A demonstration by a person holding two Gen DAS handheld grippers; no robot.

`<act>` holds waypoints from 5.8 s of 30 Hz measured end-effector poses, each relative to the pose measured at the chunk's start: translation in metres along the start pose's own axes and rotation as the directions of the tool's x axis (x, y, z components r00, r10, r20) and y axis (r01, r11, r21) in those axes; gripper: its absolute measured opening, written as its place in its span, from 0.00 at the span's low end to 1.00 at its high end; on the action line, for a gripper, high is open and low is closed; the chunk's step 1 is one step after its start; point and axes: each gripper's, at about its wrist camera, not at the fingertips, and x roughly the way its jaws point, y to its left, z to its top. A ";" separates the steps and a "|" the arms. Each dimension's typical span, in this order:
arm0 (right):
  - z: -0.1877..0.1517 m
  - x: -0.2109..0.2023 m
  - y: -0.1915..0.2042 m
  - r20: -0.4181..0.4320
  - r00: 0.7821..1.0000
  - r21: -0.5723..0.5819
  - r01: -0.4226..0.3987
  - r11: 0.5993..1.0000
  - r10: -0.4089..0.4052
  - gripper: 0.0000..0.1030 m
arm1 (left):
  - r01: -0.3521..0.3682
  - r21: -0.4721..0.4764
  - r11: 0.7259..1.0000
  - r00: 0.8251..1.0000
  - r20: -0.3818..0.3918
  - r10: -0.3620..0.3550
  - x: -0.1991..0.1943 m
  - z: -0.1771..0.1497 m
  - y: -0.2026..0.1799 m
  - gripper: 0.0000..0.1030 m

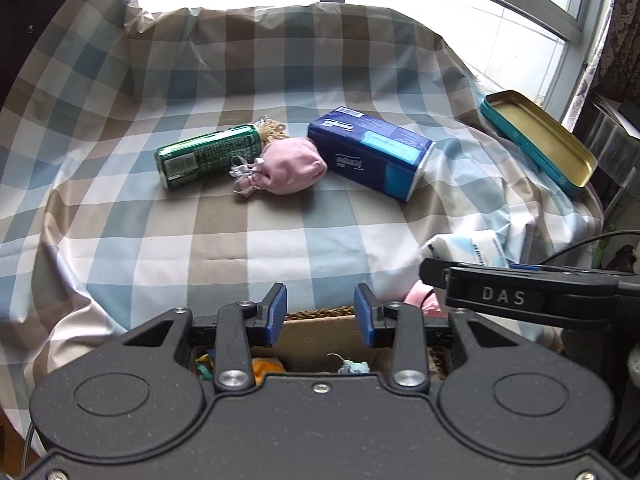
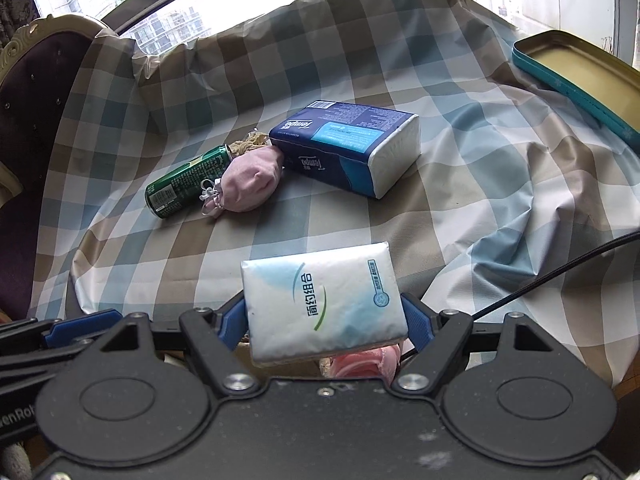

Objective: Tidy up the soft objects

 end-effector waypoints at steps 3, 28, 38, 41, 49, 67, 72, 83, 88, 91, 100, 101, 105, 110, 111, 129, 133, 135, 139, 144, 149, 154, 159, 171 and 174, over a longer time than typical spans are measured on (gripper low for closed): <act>-0.005 -0.005 0.002 0.018 1.000 -0.017 0.011 1.000 -0.010 0.75 | -0.050 -0.008 0.999 0.999 0.003 0.050 0.001 -0.006 0.007 0.37; 0.014 -0.040 -0.059 0.134 0.983 0.143 0.109 0.984 -0.128 0.75 | 0.200 0.172 0.965 0.954 -0.257 -0.153 0.102 -0.009 -0.100 0.31; 0.015 -0.045 -0.067 0.153 0.978 0.176 0.114 0.978 -0.142 0.75 | 0.229 0.129 0.965 0.954 -0.225 -0.197 0.093 0.002 -0.093 0.16; 0.015 -0.048 -0.065 0.158 0.977 0.176 0.114 0.978 -0.142 0.75 | 0.221 0.096 0.970 0.960 -0.196 -0.199 0.084 0.014 -0.080 0.16; 0.012 -0.059 -0.048 0.173 0.980 0.130 0.072 0.989 -0.094 0.75 | 0.181 0.029 0.983 0.981 -0.078 -0.178 0.024 0.031 -0.032 0.16; -0.030 -0.065 0.031 0.066 0.994 -0.072 -0.080 0.994 0.084 0.75 | 0.053 -0.069 0.996 0.996 -0.067 -0.057 -0.021 -0.033 0.035 0.31; -0.038 -0.064 0.044 0.038 0.993 -0.105 -0.103 0.989 0.108 0.76 | 0.000 -0.092 0.996 0.998 -0.068 -0.006 -0.022 -0.049 0.042 0.51; -0.038 -0.066 0.060 0.025 0.988 -0.142 -0.145 0.979 0.150 0.83 | -0.094 -0.112 0.989 0.995 -0.052 0.089 -0.028 -0.061 0.050 0.67; -0.038 -0.066 0.059 0.022 0.990 -0.141 -0.137 0.980 0.142 0.84 | -0.113 -0.116 0.987 0.993 -0.038 0.109 -0.031 -0.062 0.051 0.67; -0.039 -0.065 0.057 0.017 0.991 -0.135 -0.127 0.983 0.131 0.84 | -0.115 -0.120 0.986 0.993 -0.039 0.111 -0.031 -0.063 0.051 0.67; -0.042 -0.063 0.055 0.031 0.996 -0.144 -0.074 0.987 0.079 0.96 | -0.125 -0.131 0.983 0.991 -0.053 0.119 -0.027 -0.066 0.052 0.68; -0.043 -0.063 0.055 0.033 0.997 -0.145 -0.068 0.987 0.074 0.97 | -0.128 -0.132 0.983 0.991 -0.057 0.121 -0.027 -0.066 0.051 0.68; -0.043 -0.061 0.055 0.031 0.997 -0.146 -0.059 0.987 0.065 1.00 | -0.124 -0.136 0.983 0.991 -0.065 0.116 -0.024 -0.067 0.052 0.68; -0.043 -0.058 0.054 0.034 0.997 -0.150 -0.059 0.987 0.064 1.00 | -0.126 -0.129 0.984 0.991 -0.068 0.118 -0.018 -0.064 0.052 0.89; -0.043 -0.057 0.054 0.035 0.997 -0.154 -0.059 0.986 0.066 1.00 | -0.133 -0.126 0.983 0.990 -0.058 0.126 -0.018 -0.064 0.051 0.92; 0.003 -0.004 0.059 0.054 0.998 -0.151 -0.004 0.989 0.012 1.00 | -0.150 -0.114 0.982 0.986 -0.084 0.141 0.024 -0.021 0.071 0.94; 0.024 0.019 0.061 0.046 0.999 -0.155 0.003 0.988 0.004 1.00 | -0.160 -0.111 0.981 0.984 -0.093 0.150 0.037 -0.008 0.078 0.95; 0.033 0.033 0.064 0.038 0.999 -0.163 0.011 0.987 -0.005 1.00 | -0.169 -0.106 0.980 0.982 -0.098 0.159 0.044 -0.002 0.080 0.95; 0.051 0.063 0.071 0.018 1.000 -0.182 -0.001 0.983 0.004 1.00 | -0.190 -0.097 0.977 0.978 -0.110 0.179 0.058 0.010 0.087 0.95; 0.074 0.107 0.083 0.010 0.999 -0.193 -0.030 0.981 0.033 1.00 | -0.215 -0.090 0.973 0.971 -0.129 0.202 0.075 0.021 0.097 0.95; 0.092 0.148 0.103 0.027 1.000 -0.222 -0.003 0.975 0.009 1.00 | -0.228 -0.077 0.971 0.968 -0.125 0.217 0.085 0.029 0.106 0.95; 0.102 0.184 0.114 0.023 0.999 -0.251 0.041 0.967 -0.037 0.99 | -0.231 -0.089 0.969 0.968 -0.116 0.221 0.092 0.037 0.115 0.95; 0.102 0.199 0.113 0.051 0.997 -0.252 0.063 0.966 -0.052 0.91 | -0.229 -0.094 0.969 0.970 -0.102 0.219 0.097 0.049 0.124 0.95; 0.083 0.188 0.094 0.079 0.997 -0.270 -0.004 0.963 0.027 0.57 | -0.167 -0.120 0.979 0.986 -0.043 0.163 0.109 0.112 0.124 0.95; 0.080 0.187 0.087 0.081 0.995 -0.276 -0.028 0.961 0.052 0.58 | -0.143 -0.115 0.983 0.990 -0.031 0.140 0.119 0.135 0.116 0.95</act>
